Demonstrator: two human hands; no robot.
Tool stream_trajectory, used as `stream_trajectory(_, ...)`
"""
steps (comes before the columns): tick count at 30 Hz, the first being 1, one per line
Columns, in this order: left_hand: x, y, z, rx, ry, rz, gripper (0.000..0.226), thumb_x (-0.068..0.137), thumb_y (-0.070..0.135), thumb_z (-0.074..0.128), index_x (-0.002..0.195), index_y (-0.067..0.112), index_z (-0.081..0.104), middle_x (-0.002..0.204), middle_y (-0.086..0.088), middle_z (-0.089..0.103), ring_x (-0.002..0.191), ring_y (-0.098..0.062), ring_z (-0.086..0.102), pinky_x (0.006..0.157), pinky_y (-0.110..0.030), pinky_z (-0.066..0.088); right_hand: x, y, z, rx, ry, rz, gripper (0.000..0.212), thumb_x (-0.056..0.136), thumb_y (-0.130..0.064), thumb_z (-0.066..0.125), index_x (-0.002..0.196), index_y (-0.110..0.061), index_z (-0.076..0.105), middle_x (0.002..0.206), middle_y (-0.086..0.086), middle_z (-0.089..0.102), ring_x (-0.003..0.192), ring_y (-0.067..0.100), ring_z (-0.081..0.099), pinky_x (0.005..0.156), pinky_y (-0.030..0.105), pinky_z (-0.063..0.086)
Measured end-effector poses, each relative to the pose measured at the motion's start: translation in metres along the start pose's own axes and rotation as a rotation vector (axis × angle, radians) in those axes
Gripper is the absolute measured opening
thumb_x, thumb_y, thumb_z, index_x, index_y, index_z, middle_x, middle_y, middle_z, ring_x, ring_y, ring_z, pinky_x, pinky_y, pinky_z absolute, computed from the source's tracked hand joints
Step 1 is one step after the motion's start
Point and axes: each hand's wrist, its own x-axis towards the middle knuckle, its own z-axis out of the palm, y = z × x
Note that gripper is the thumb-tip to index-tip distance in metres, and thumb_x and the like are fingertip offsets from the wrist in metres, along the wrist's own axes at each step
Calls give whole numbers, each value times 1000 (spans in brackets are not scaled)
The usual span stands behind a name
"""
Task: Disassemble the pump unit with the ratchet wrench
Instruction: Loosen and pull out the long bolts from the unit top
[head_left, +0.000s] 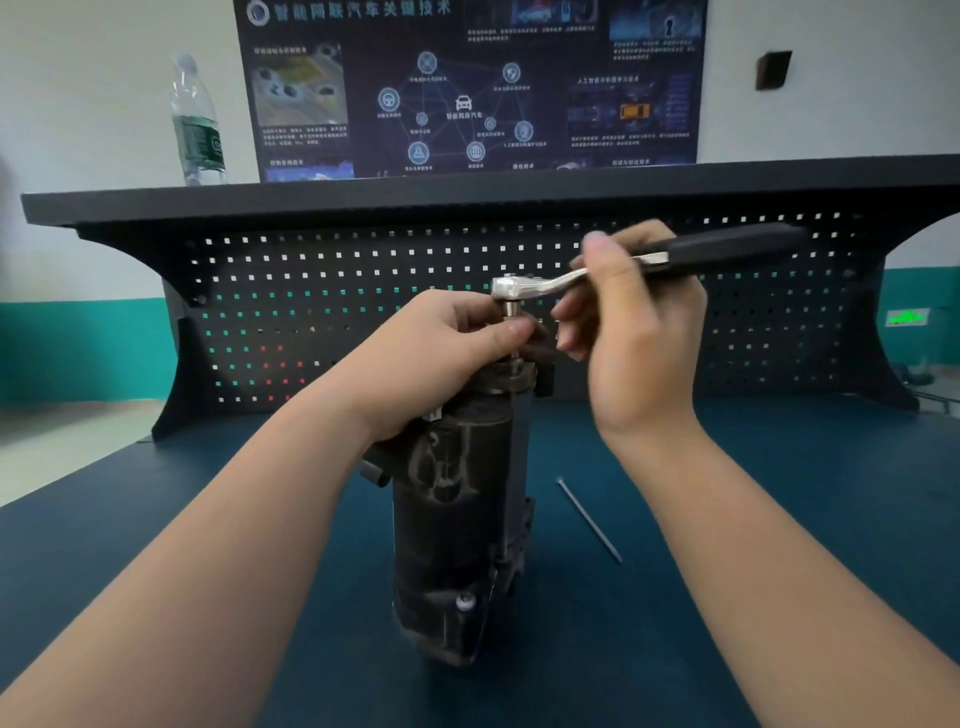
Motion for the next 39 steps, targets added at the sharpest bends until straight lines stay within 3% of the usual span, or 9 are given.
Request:
stream_trajectory(3,1,4,3,38,32,2,21,88,25,65,96,7,72,100,-17,72,101,-34,67,94,-49,51,10,7,-4,615,195,753,28,94,-14,44,67,-8,49,51,2,45,35,10,37,35,16,26)
stream_trajectory(6,2,6,6,81,42,2,20,89,24,66,95,5,71,95,-14,74,103,-35,64,95,-52,49,13,10,-7,693,198,885,27,93,-16,43,69,-7,49,56,2,43,36,8,35,33,16,25)
stream_trajectory(14,5,2,5,84,26,64,16,88,22,66,76,30,74,71,10,72,66,-2,65,67,-23,50,-11,-1,3,-433,-129,-462,25,94,-18,53,75,-2,53,60,6,53,53,22,54,53,36,44)
stream_trajectory(20,3,4,4,-30,5,-25,22,92,23,61,95,3,70,96,-15,73,79,-15,65,79,-32,54,12,1,-4,513,185,706,30,95,-16,48,66,-8,52,46,1,48,36,10,41,37,16,28)
stream_trajectory(22,4,4,4,-10,21,-38,26,92,23,62,97,-1,68,100,-22,71,78,-16,64,79,-33,54,14,4,-6,579,197,795,29,96,-17,47,68,-7,52,47,1,48,37,9,41,36,16,28)
stream_trajectory(28,4,2,2,22,20,12,23,89,15,63,68,20,72,61,9,69,56,1,61,52,-12,47,-11,-4,4,-407,-138,-479,25,94,-18,55,73,-5,55,58,3,55,51,18,53,53,26,42)
stream_trajectory(30,3,2,2,5,9,24,31,89,11,62,62,24,71,58,12,67,54,3,61,51,-10,45,-8,-2,1,-531,-197,-588,27,93,-20,55,73,-1,55,60,5,54,54,19,51,55,26,42)
stream_trajectory(36,2,4,2,-87,1,-57,19,91,21,62,95,5,72,94,-15,74,81,-17,67,77,-29,56,13,3,-7,506,146,733,30,97,-18,47,69,-8,53,48,2,49,36,10,42,37,17,30)
stream_trajectory(39,4,3,2,-16,41,-42,20,89,23,65,88,4,71,83,-10,72,74,-14,63,75,-30,54,12,8,-5,584,160,803,29,96,-18,47,69,-7,53,51,2,48,38,9,41,37,17,30)
